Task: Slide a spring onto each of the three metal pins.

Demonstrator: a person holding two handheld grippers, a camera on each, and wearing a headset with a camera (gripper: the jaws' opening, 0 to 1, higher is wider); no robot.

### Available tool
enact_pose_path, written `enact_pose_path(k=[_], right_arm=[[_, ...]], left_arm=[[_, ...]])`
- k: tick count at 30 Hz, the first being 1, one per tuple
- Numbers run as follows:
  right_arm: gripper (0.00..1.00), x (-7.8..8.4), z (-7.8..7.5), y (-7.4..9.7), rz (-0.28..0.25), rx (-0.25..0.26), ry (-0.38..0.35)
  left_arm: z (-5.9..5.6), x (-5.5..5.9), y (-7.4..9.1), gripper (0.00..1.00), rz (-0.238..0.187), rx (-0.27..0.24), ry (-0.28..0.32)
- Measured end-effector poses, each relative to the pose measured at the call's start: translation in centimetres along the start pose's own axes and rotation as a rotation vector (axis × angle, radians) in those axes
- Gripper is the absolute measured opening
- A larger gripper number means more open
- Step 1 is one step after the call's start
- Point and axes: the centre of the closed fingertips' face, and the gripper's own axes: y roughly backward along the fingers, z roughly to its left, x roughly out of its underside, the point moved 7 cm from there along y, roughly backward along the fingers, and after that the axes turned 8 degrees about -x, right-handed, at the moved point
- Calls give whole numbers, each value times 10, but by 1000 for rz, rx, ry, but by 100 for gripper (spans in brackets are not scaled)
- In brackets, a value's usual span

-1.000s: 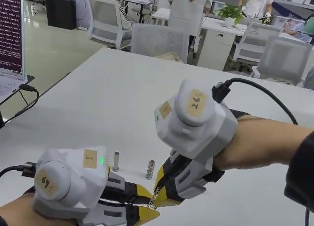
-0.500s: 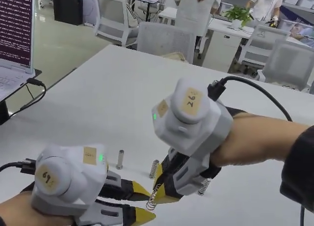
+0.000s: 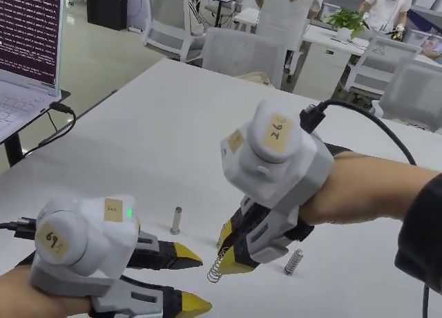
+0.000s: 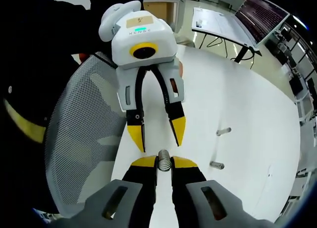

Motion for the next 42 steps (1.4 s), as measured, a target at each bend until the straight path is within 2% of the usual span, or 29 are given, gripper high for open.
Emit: enact_pose_path(k=[7, 18, 31, 42], right_arm=[[7, -2, -3, -1, 1, 0, 1], [8, -4, -11, 2, -22, 14, 1], [8, -5, -20, 0, -24, 11, -3], [8, -4, -32, 1, -20, 17, -5]], left_arm=[[6, 7, 6, 40, 6, -50, 32], [13, 18, 18, 50, 14, -115, 63], [25, 34, 40, 54, 26, -214, 92], [28, 42, 49, 56, 35, -263, 108]])
